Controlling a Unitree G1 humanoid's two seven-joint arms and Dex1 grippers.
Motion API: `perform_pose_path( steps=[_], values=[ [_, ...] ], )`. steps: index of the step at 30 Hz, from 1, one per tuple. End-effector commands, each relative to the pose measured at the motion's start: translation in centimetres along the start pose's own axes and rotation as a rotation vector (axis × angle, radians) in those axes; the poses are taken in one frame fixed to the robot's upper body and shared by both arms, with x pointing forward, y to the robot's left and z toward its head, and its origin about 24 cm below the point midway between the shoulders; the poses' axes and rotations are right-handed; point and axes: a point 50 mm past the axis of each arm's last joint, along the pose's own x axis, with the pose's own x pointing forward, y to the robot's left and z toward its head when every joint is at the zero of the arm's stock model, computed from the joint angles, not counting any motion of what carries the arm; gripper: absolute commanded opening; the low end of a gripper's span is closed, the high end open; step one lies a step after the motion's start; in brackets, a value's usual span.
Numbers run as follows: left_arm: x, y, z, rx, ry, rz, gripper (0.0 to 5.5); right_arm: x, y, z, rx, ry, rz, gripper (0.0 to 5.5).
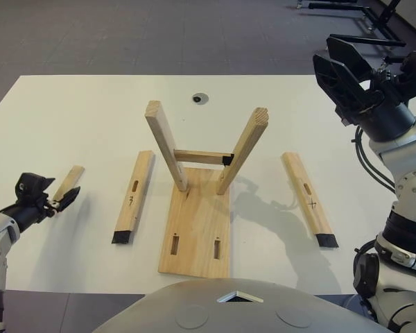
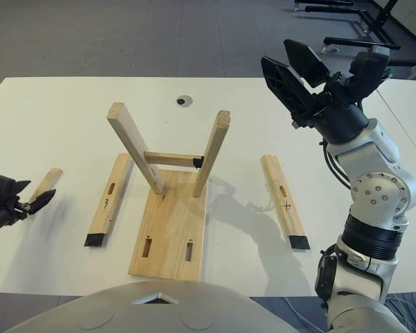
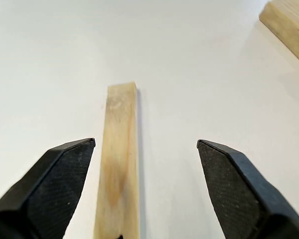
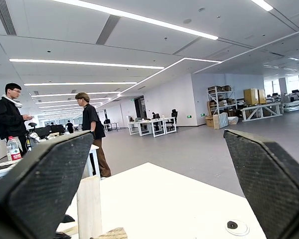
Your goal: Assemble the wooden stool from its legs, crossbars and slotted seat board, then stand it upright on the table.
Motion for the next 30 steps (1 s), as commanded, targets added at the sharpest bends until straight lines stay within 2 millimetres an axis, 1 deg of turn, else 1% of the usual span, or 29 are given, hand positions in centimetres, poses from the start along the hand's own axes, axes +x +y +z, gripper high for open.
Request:
perform_pose_path(
  steps=[1, 4, 6, 8, 9, 11, 12, 13, 16, 17, 21, 23, 25, 26, 28, 30],
  values=[
    [0.2, 0.3, -1.5, 0.030, 0.133, 0.025, 3.77, 0.4, 0.8, 0.0, 0.014, 0.017, 0.041, 4.79],
    [0.6, -0.2, -2.2, -0.023, 0.180, 0.003, 3.77, 0.5, 1.2, 0.2, 0.015, 0.021, 0.060, 4.79],
    [0.3, -0.7, -2.9, -0.069, 0.206, -0.014, 3.77, 0.7, 1.4, 0.1, 0.021, 0.028, 0.081, 4.79],
    [0.2, -1.0, -3.3, -0.113, 0.219, -0.007, 3.51, 0.9, 1.5, 0.1, 0.025, 0.034, 0.096, 4.79],
    [0.1, -1.1, -3.5, -0.136, 0.225, -0.011, 3.28, 1.0, 1.5, 0.0, 0.026, 0.036, 0.100, 4.79],
    [0.1, -1.9, -3.8, -0.186, 0.239, -0.056, 2.97, 1.1, 1.6, 0.0, 0.021, 0.041, 0.108, 4.79],
    [0.0, -2.1, -3.9, -0.184, 0.253, -0.073, 2.85, 1.1, 1.6, 0.0, 0.020, 0.041, 0.111, 4.79],
    [-0.1, -2.4, -3.9, -0.182, 0.259, -0.087, 2.58, 1.2, 1.6, 0.0, 0.017, 0.042, 0.114, 4.79],
    [-0.1, -2.7, -3.8, -0.161, 0.275, -0.116, 2.14, 1.4, 1.7, 0.0, 0.017, 0.038, 0.123, 4.79],
    [0.0, -2.8, -3.7, -0.158, 0.276, -0.119, 2.04, 1.4, 1.7, 0.0, 0.018, 0.036, 0.126, 4.79],
    [0.7, -2.7, -3.2, -0.132, 0.269, -0.107, 1.33, 1.5, 1.8, -0.2, 0.018, 0.029, 0.130, 4.79],
    [1.1, -2.6, -2.9, -0.085, 0.265, -0.103, 1.29, 1.5, 1.7, -0.1, 0.018, 0.020, 0.130, 4.79],
    [1.9, -2.5, -0.9, 0.009, 0.150, -0.108, 1.29, 1.5, 1.8, 0.0, 0.029, 0.021, 0.148, 4.79],
    [2.3, -2.4, 1.2, 0.049, 0.024, -0.095, 1.29, 1.7, 1.8, 0.1, 0.032, 0.012, 0.151, 4.79],
    [2.8, -2.3, 6.8, 0.149, -0.284, -0.051, 1.28, 2.0, 1.7, 0.7, 0.031, -0.016, 0.150, 4.79],
    [2.4, -2.7, 12.1, 0.244, -0.544, -0.019, 1.28, 2.4, 1.7, 1.2, 0.047, -0.040, 0.141, 4.79]
  ],
)
